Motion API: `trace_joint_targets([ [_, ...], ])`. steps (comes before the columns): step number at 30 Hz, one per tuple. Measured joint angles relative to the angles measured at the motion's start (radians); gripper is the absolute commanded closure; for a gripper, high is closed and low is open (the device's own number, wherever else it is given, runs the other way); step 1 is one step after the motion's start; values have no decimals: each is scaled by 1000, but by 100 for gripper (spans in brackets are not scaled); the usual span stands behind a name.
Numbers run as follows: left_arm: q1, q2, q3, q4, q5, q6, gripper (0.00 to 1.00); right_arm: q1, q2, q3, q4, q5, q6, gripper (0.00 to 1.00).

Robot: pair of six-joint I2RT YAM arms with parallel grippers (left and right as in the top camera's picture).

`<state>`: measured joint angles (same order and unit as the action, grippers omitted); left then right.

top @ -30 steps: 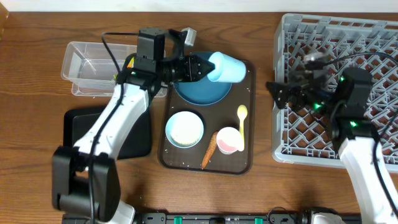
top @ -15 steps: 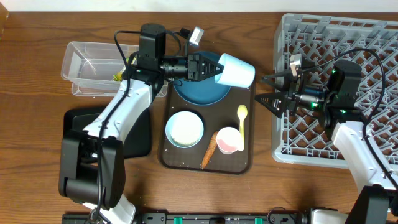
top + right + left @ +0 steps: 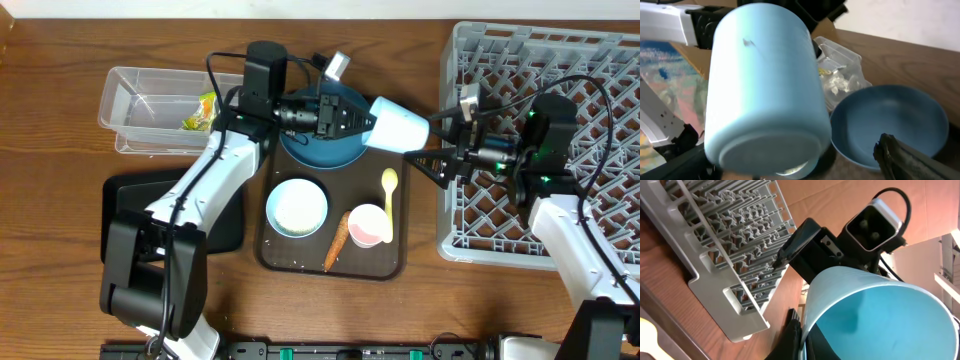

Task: Sort waste into correct bins and load items into the dishwasher rack
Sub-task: 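Lift the cup and hand it to the right gripper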

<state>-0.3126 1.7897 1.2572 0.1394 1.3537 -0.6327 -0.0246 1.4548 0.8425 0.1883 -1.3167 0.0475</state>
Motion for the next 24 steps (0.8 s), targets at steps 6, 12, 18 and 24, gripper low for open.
trace_joint_targets([
  [6, -3, 0, 0, 0, 0, 0, 94, 17, 0, 0, 108, 3, 62, 5],
  [12, -3, 0, 0, 0, 0, -2, 94, 18, 0, 0, 169, 3, 131, 8],
  [18, -3, 0, 0, 0, -3, -8, 93, 47, 0, 0, 169, 4, 151, 12],
  [24, -3, 0, 0, 0, -3, -15, 94, 63, 0, 0, 169, 4, 158, 16],
])
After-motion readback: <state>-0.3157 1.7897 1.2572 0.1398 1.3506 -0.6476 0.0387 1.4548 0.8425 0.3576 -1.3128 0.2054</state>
